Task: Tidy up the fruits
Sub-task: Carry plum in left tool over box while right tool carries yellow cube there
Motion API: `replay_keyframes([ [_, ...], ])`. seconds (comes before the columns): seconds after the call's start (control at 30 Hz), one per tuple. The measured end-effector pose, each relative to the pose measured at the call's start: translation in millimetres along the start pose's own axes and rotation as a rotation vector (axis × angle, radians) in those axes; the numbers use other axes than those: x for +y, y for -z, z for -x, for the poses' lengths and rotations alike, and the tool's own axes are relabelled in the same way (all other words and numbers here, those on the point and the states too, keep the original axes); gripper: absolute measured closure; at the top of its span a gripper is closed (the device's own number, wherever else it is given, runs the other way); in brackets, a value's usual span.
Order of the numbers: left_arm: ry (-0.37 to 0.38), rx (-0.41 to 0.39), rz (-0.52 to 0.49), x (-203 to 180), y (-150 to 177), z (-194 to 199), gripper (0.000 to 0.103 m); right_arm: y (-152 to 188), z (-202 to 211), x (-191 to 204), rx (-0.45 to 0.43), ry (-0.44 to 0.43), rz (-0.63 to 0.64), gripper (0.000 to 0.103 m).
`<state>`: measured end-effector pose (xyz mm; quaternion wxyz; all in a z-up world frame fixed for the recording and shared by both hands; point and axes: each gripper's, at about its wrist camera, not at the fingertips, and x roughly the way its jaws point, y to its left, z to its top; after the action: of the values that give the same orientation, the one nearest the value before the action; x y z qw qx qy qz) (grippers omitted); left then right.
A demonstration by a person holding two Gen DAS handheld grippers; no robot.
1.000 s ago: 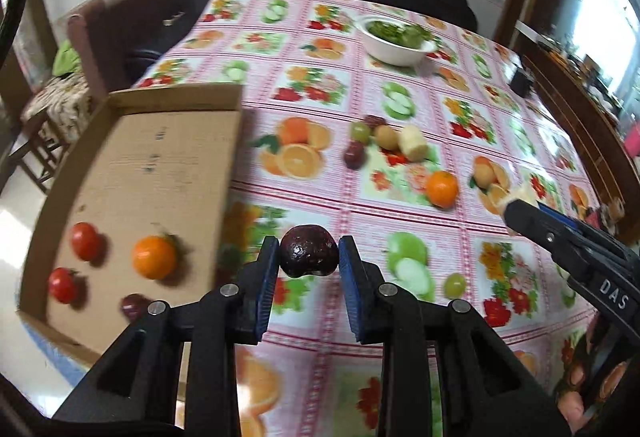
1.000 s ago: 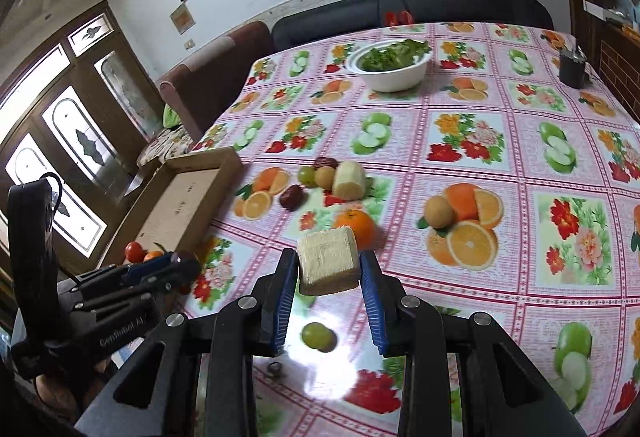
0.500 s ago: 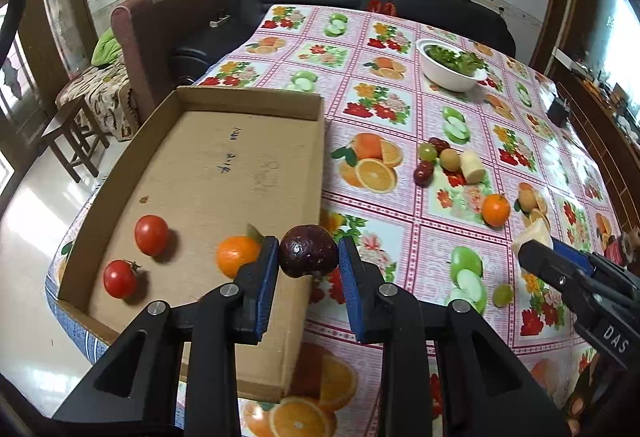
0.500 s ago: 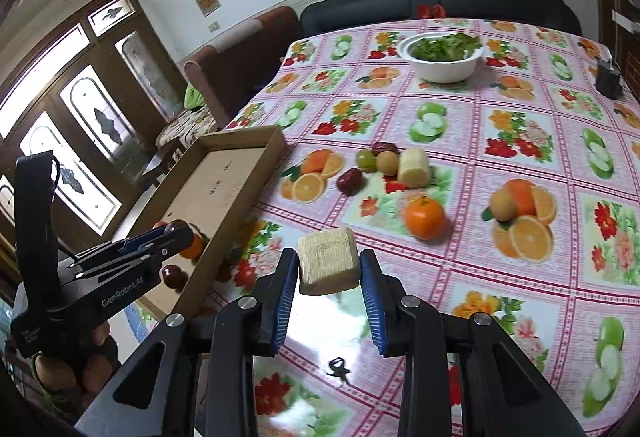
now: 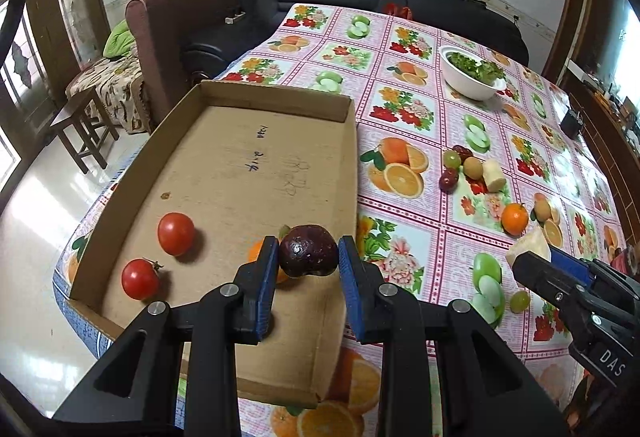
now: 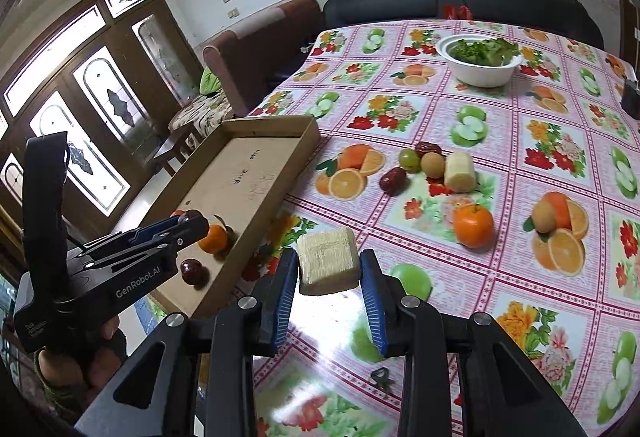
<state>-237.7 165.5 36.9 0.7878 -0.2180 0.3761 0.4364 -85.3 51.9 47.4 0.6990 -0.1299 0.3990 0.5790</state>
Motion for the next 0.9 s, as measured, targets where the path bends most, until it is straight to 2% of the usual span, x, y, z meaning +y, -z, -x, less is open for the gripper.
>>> replay_keyframes([
  [0.5,-0.011,0.001,0.037,21,-6,-5,0.075,-12,-20,25,0.02,-0.03,0.053,0.071],
  [0.9,-0.044,0.002,0.143,81,-29,-15,0.075,-31,-49,54,0.033,-0.075,0.1,0.071],
])
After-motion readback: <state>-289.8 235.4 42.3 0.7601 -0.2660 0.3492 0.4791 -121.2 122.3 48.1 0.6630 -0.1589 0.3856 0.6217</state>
